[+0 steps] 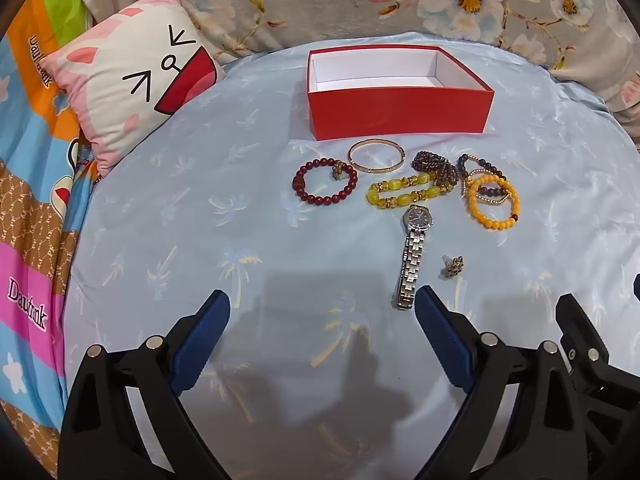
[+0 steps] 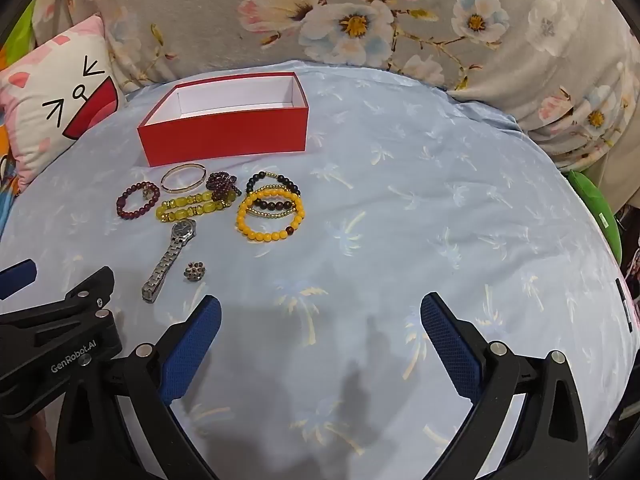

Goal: Organize jewelry

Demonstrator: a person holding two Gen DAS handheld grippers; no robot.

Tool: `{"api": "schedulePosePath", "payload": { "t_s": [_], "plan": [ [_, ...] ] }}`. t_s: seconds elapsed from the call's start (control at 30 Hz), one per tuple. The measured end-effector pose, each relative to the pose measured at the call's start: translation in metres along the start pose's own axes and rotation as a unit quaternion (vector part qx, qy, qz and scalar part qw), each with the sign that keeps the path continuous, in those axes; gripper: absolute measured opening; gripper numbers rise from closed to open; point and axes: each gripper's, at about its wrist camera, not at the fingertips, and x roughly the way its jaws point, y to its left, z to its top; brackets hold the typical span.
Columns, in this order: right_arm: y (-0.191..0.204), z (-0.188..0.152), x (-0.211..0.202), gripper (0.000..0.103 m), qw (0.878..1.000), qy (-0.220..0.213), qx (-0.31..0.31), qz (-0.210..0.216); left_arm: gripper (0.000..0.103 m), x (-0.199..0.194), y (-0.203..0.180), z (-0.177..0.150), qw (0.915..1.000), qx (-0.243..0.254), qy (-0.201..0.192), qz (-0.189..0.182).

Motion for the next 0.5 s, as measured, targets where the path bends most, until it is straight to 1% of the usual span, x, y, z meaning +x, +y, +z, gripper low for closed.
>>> {"api": "schedulePosePath", "payload": {
  "t_s": [0.17,0.5],
  "plan": [
    [0.0,0.0,-0.002,0.096,1.0,-0.002,0.002,0.001,0.089,0.001,0.0,0.001,1.0,-0.001,0.0,0.001],
    [-0.003,0.001,-0.005,0.096,1.0,-0.004,0.007,0.002,0.091,-0.01,0.009,0.008,0.9999,0.005,-0.008,0.014]
  ]
}}
